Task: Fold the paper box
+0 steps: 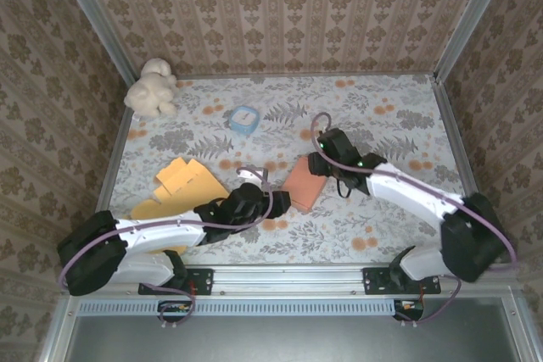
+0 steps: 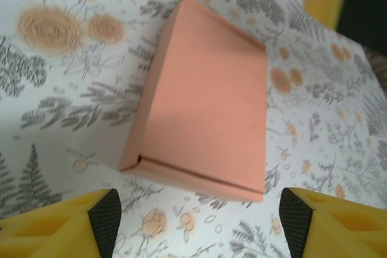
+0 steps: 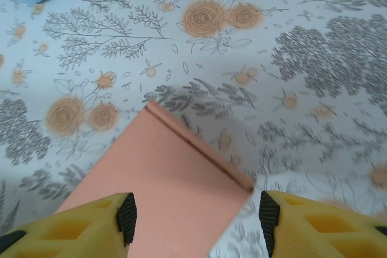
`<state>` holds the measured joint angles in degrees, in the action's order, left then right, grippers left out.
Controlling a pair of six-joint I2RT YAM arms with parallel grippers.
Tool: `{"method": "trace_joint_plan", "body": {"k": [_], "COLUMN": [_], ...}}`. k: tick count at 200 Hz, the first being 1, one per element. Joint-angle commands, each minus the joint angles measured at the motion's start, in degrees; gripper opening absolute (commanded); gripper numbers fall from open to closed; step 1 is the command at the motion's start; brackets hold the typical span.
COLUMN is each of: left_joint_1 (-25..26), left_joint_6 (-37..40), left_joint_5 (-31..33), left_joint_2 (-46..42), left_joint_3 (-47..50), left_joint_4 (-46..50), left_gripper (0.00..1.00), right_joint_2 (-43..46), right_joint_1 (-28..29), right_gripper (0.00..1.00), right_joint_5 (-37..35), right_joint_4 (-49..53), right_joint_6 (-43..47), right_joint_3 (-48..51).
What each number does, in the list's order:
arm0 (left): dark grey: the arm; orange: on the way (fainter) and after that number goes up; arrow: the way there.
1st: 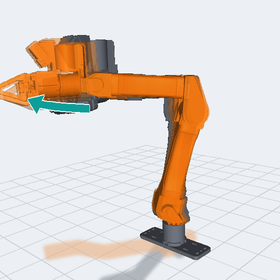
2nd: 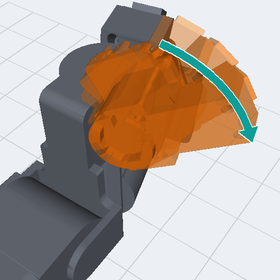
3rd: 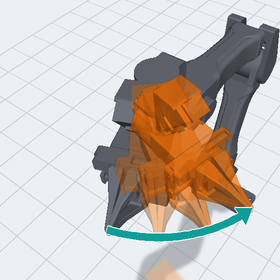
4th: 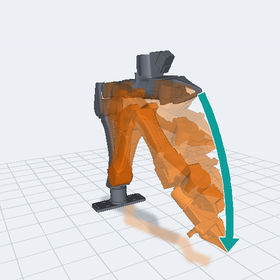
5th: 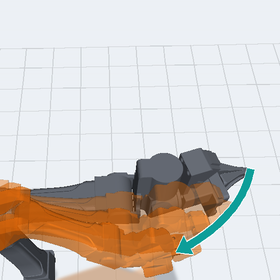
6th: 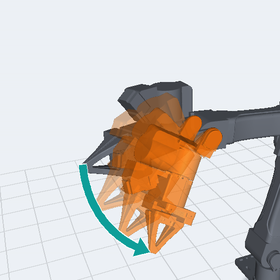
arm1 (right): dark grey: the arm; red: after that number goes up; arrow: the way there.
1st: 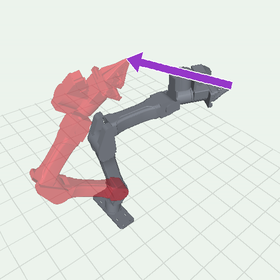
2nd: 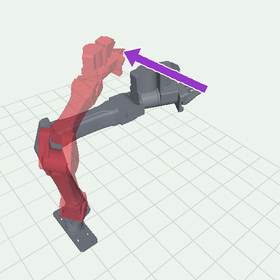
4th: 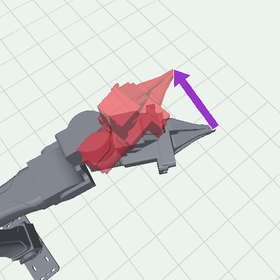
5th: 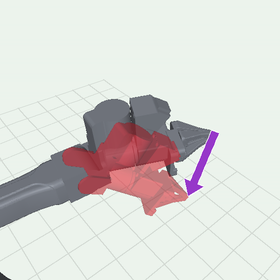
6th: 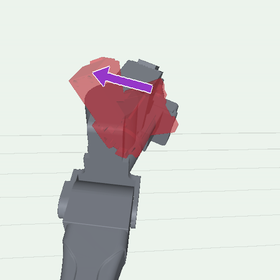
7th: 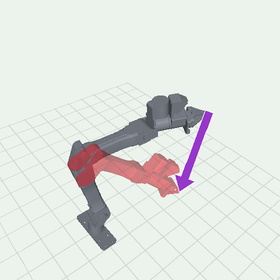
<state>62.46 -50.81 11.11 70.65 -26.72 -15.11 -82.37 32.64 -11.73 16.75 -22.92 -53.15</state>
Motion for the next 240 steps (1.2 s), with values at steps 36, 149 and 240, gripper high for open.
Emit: {"method": "trace_joint_plan", "body": {"k": [36, 149, 240], "left_joint_1": [1.4, 0.1, -9.0], "left_joint_6": [-4.5, -8.5, -5.1], "left_joint_5": [0.1, -1.9, -13.3], "left_joint_2": [9.4, 21.4, 30.7], "left_joint_3": [-0.8, -5.4, -17.7], "left_joint_4": [-7.8, -14.8, -15.2], "left_gripper": [0.73, 0.72, 0.65], "right_joint_2": [-12.7, -15.1, -8.3], "right_joint_1": [-5.5, -9.1, -11.1], "right_gripper": [0.61, 0.66, 0.55], "right_joint_5": [13.5, 19.6, 18.3], "right_joint_4": [-1.0, -6.6, -10.1], "right_joint_6": [10.6, 8.1, 3.1], "right_joint_3": [-6.0, 0.1, 3.7]}}
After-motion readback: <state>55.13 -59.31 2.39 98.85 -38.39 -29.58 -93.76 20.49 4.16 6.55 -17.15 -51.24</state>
